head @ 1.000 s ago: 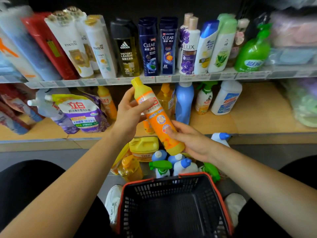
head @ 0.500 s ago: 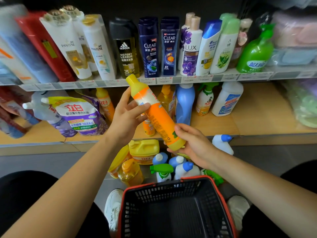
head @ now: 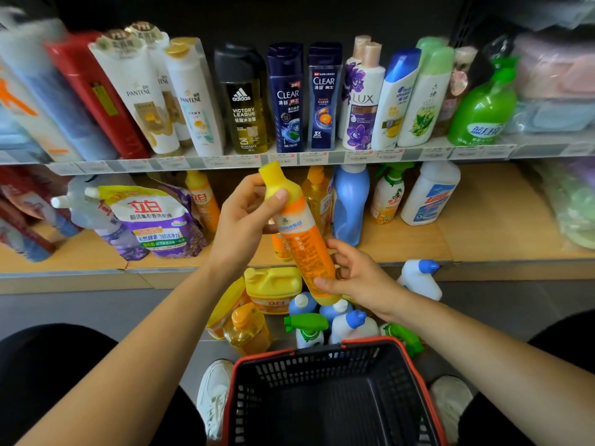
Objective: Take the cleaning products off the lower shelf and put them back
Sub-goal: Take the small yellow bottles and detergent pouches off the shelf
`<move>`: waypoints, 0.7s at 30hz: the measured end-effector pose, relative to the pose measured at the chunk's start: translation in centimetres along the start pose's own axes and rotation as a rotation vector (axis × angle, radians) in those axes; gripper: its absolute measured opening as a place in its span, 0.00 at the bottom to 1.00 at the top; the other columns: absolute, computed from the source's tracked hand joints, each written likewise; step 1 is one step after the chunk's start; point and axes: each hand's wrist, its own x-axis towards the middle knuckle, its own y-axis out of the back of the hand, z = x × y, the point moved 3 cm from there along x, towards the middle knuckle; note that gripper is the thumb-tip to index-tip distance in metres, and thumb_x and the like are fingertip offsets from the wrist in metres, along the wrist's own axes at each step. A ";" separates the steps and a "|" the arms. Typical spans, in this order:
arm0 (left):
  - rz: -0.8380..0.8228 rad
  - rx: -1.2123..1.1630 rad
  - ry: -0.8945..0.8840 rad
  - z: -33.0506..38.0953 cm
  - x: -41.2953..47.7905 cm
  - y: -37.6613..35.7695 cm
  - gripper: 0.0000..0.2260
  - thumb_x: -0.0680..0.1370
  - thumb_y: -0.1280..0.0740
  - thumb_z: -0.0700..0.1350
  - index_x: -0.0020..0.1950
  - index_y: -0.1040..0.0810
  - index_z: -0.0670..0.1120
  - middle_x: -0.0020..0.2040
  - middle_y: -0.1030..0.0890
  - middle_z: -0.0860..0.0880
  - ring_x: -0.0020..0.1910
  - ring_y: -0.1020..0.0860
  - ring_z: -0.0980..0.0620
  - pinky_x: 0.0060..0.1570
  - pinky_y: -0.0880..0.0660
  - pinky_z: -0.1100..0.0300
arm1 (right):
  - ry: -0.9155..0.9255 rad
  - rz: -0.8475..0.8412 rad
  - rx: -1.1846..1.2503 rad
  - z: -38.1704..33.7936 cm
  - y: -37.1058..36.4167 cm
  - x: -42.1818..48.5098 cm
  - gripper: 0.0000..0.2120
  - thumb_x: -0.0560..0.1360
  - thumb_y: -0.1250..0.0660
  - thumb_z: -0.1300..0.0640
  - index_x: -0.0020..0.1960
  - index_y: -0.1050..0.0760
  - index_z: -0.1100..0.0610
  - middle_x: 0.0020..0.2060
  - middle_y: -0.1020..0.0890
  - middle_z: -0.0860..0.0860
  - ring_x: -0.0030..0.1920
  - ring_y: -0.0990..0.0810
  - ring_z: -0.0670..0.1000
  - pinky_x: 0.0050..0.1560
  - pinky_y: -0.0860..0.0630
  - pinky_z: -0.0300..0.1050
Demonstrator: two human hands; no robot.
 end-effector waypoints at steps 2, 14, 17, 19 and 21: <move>-0.035 0.030 -0.019 0.2 -0.3 -0.1 0.12 0.79 0.29 0.48 0.59 0.23 0.46 0.51 0.16 0.49 0.50 0.16 0.48 0.44 0.18 0.51 | 0.023 -0.002 -0.083 -0.2 0.2 0.1 0.26 0.73 0.24 0.60 0.65 0.29 0.43 0.58 0.16 0.50 0.59 0.18 0.49 0.61 0.22 0.49; -0.146 0.247 -0.209 0.6 -2.4 -2.8 0.15 0.76 0.26 0.45 0.60 0.19 0.43 0.53 0.16 0.47 0.54 0.18 0.47 0.53 0.19 0.46 | 0.308 0.159 -0.072 -3.1 0.7 -0.2 0.27 0.70 0.21 0.58 0.64 0.26 0.43 0.58 0.17 0.49 0.60 0.19 0.50 0.59 0.20 0.50; -0.161 0.298 -0.269 1.1 -2.5 -2.6 0.17 0.75 0.25 0.44 0.63 0.19 0.45 0.53 0.16 0.52 0.54 0.17 0.53 0.51 0.20 0.60 | 0.299 0.147 -0.089 -2.9 0.8 -0.3 0.27 0.70 0.22 0.61 0.65 0.26 0.48 0.57 0.18 0.51 0.61 0.19 0.51 0.60 0.21 0.48; -0.179 0.338 -0.302 1.1 -2.7 -2.5 0.18 0.74 0.25 0.45 0.63 0.18 0.44 0.54 0.15 0.50 0.53 0.17 0.53 0.52 0.20 0.60 | 0.293 0.134 -0.116 -2.7 1.0 -0.3 0.28 0.70 0.22 0.62 0.66 0.27 0.50 0.57 0.18 0.52 0.61 0.20 0.51 0.61 0.22 0.52; -0.209 0.361 -0.317 1.3 -2.7 -2.4 0.18 0.74 0.25 0.45 0.63 0.18 0.44 0.55 0.15 0.47 0.54 0.17 0.51 0.53 0.19 0.56 | 0.293 0.126 -0.133 -2.5 1.1 -0.2 0.29 0.70 0.22 0.63 0.66 0.27 0.50 0.58 0.19 0.52 0.61 0.20 0.52 0.63 0.23 0.55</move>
